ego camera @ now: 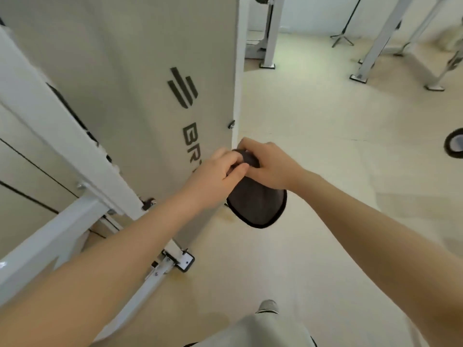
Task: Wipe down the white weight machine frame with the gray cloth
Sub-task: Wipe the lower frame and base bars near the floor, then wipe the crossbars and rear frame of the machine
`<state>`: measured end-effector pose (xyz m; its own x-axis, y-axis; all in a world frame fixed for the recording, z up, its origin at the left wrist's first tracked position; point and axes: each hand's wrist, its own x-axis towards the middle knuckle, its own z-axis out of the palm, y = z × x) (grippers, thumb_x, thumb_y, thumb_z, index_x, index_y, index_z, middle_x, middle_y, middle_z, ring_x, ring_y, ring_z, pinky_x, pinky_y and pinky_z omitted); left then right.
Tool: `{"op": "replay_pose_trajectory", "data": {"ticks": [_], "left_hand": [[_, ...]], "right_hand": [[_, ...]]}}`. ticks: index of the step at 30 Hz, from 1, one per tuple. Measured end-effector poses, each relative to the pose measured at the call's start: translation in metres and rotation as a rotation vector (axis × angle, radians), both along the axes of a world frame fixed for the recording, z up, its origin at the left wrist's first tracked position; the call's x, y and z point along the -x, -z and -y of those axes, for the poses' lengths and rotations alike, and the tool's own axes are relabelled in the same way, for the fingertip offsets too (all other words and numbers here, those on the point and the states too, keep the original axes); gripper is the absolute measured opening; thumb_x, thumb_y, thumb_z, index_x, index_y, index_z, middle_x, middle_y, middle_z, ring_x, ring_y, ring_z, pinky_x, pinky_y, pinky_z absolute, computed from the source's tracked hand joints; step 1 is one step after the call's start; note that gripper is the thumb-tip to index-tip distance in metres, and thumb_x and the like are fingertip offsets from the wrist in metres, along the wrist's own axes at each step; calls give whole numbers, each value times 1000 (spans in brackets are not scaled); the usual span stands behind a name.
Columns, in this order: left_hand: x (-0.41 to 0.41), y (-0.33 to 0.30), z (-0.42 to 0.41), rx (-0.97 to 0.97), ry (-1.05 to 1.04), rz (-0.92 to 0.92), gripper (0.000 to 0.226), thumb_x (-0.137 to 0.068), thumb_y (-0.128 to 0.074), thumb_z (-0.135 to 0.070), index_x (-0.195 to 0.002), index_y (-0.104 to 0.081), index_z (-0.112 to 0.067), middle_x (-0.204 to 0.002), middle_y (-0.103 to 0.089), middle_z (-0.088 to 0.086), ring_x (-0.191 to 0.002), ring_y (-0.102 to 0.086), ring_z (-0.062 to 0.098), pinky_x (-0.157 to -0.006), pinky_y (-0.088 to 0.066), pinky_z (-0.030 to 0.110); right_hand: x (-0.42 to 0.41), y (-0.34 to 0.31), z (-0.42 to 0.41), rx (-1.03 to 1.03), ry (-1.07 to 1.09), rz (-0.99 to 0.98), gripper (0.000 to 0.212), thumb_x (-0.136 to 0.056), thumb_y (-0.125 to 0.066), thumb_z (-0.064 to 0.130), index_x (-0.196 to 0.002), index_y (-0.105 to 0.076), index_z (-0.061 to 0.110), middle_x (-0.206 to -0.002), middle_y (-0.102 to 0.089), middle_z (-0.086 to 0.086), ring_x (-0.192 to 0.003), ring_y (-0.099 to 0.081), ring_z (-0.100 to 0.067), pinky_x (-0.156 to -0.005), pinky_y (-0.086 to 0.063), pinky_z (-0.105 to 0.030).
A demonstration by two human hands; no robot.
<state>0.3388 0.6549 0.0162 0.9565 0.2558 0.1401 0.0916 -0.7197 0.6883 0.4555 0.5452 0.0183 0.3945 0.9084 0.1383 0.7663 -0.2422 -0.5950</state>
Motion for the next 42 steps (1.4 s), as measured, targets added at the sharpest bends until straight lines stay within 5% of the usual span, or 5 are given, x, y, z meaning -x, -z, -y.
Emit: {"op": "replay_pose_trajectory", "data": {"ticks": [5, 13, 26, 36, 42], "left_hand": [[-103, -6, 42, 21, -32, -17, 15, -92, -47, -23, -92, -59, -16, -79, -66, 3, -75, -61, 21, -68, -46, 34], [-237, -1, 43, -6, -7, -45, 19, -85, -57, -14, -102, -62, -20, -55, -49, -12, -55, -48, -1, -55, -36, 11], [-486, 24, -53, 72, -62, -92, 14, -86, -53, -23, -76, -53, -13, -61, -52, -3, -53, -43, 12, -52, -34, 24], [-637, 34, -154, 232, -341, -93, 12, -94, -47, -25, -90, -53, -16, -77, -65, 8, -71, -56, 20, -60, -41, 25], [-689, 36, -237, 252, -629, -77, 13, -93, -50, -26, -81, -53, -23, -68, -63, 1, -62, -55, 15, -50, -39, 18]], "right_hand": [[-102, -3, 58, 67, 73, -23, 29, -77, -49, 1, -76, -46, 30, -57, -43, 13, -57, -43, -8, -55, -33, -25], [-225, -3, 70, 119, 56, -32, 11, -85, -61, 20, -89, -64, 10, -73, -62, -6, -68, -52, -17, -62, -37, -26], [-485, 16, -37, 371, 207, 167, 20, -83, -51, 15, -95, -68, 15, -127, -52, 4, -113, -45, -22, -91, -41, -38], [-647, 36, -172, 255, 241, -293, 12, -85, -43, 7, -93, -49, 13, -90, -55, -5, -85, -48, -21, -67, -35, -28], [-718, 40, -275, 330, -169, -397, 13, -86, -57, 21, -93, -48, 15, -83, -56, 1, -77, -51, -17, -68, -41, -29]]}}
